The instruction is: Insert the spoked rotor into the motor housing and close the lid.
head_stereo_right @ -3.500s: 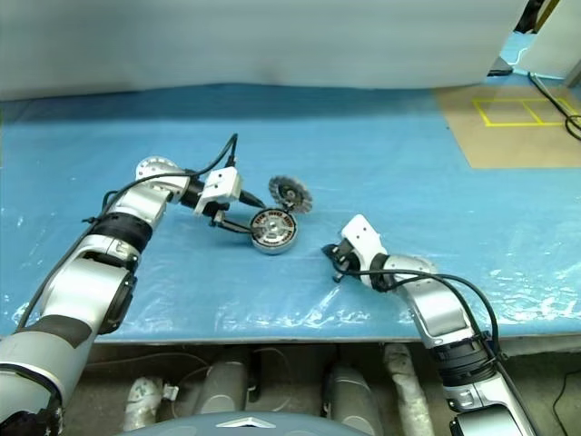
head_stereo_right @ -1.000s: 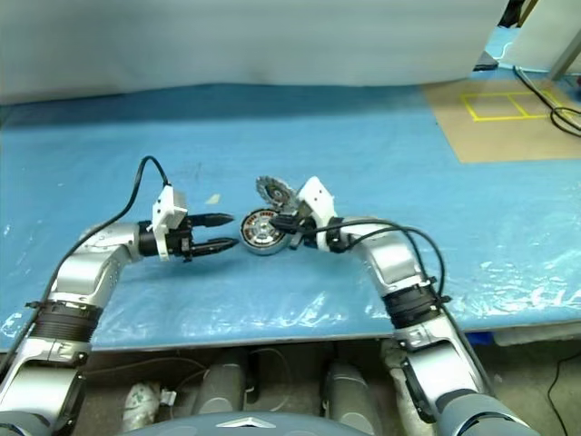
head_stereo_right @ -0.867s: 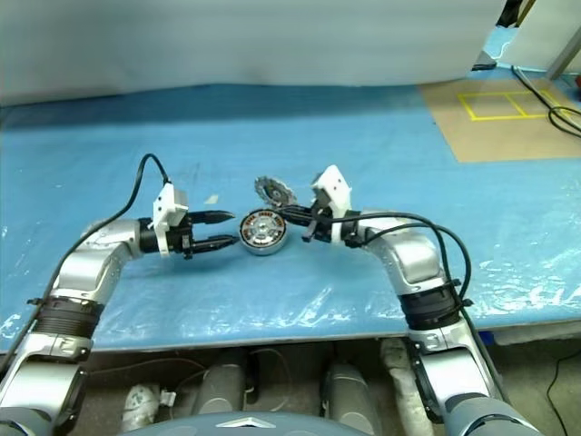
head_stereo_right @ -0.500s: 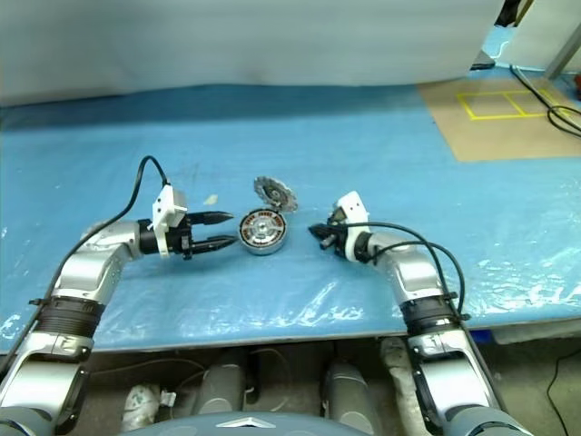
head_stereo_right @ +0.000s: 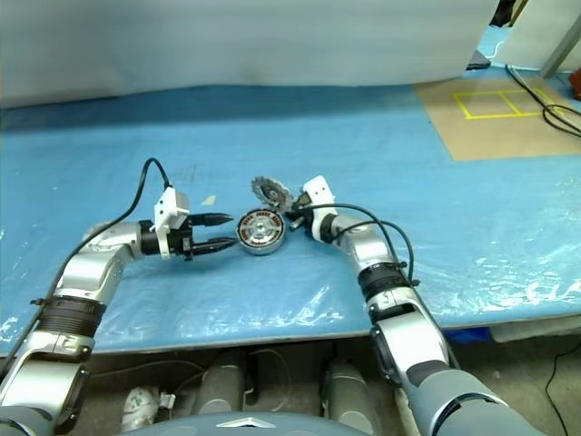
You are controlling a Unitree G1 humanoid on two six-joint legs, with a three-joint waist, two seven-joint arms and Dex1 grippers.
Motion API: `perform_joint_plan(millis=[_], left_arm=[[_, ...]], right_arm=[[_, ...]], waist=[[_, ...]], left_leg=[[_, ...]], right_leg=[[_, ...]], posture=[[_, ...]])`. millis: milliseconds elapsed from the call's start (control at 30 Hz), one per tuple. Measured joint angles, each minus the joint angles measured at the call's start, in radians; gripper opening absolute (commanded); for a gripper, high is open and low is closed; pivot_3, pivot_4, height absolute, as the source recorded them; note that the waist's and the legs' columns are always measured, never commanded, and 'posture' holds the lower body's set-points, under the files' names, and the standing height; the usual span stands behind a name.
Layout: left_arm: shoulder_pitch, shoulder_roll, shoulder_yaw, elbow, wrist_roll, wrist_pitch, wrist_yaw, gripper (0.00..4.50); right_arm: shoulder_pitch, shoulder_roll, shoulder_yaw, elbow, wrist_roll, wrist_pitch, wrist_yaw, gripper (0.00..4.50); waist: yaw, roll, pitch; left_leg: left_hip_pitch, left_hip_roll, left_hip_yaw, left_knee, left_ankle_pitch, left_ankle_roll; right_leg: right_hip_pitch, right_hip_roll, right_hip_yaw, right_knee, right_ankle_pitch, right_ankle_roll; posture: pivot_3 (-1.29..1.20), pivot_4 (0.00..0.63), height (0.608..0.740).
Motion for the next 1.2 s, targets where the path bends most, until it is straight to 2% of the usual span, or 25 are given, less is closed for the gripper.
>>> perform_joint_plan(millis=[167,267,367,533,733,933,1033,1200], left_arm=[[0.0,0.012,0.0,0.008,0.0,0.0,0.0,2.87],[-0.001,0.021,0.0,0.013,-0.005,0.034,-0.004,2.87],[-0.007,0.033,0.0,0.02,-0.018,0.078,-0.017,2.87],[-0.039,0.051,0.006,0.047,-0.024,0.09,-0.03,2.87],[-0.031,0.082,0.02,0.047,-0.025,0.104,-0.039,2.87],[-0.014,0.098,0.066,0.04,-0.06,0.157,-0.029,2.87],[-0.016,0.098,0.098,0.04,-0.081,0.185,-0.015,2.87],[-0.01,0.099,0.101,0.04,-0.08,0.185,-0.011,2.87]], right_arm=[[0.007,0.034,0.016,-0.03,0.0,0.022,0.048,0.0],[0.04,0.04,0.045,-0.119,0.014,0.078,0.119,0.0],[0.062,0.031,0.1,-0.21,0.022,0.126,0.201,0.0],[0.079,-0.005,0.13,-0.241,0.017,0.142,0.246,0.0],[0.118,-0.038,0.124,-0.255,-0.002,0.126,0.201,0.0],[0.202,-0.116,0.036,-0.361,0.015,0.151,0.131,0.0],[0.249,-0.133,0.004,-0.442,0.04,0.206,0.111,0.0],[0.245,-0.11,-0.05,-0.657,0.186,0.395,0.099,0.0]], waist=[[0.0,0.0,0.0],[0.0,0.0,0.0],[0.001,0.0,0.0],[0.004,0.0,0.0],[0.003,0.0,0.0],[0.012,0.0,0.0],[0.012,0.0,0.0],[0.005,0.0,0.0]], left_leg=[[0.0,0.0,0.0,0.0,0.0,0.0],[-0.002,0.0,0.0,-0.001,0.0,0.0],[-0.003,0.0,0.0,-0.001,0.0,0.0],[-0.003,0.0,0.0,-0.001,0.0,0.0],[-0.002,0.0,0.0,-0.001,0.0,0.0],[-0.002,0.0,0.0,-0.001,0.0,0.0],[-0.002,0.0,0.0,-0.001,0.0,0.0],[-0.002,0.0,0.0,-0.002,0.0,0.0]], right_leg=[[-0.001,0.0,0.0,0.0,0.0,0.0],[-0.002,0.0,0.0,0.0,0.0,0.0],[-0.003,0.0,-0.001,0.0,0.0,0.0],[-0.002,0.0,-0.001,-0.001,0.0,0.0],[-0.002,0.0,-0.001,-0.001,0.0,0.0],[-0.001,0.0,0.0,-0.002,0.0,0.0],[-0.002,0.0,-0.001,-0.001,0.0,0.0],[-0.002,0.0,0.0,-0.002,0.0,0.0]], posture=[[0.0,0.15,0.74],[0.0,0.15,0.74],[0.0,0.15,0.74],[0.0,0.15,0.74],[0.0,0.15,0.74],[0.0,0.15,0.74],[0.0,0.15,0.74],[0.0,0.15,0.74]])
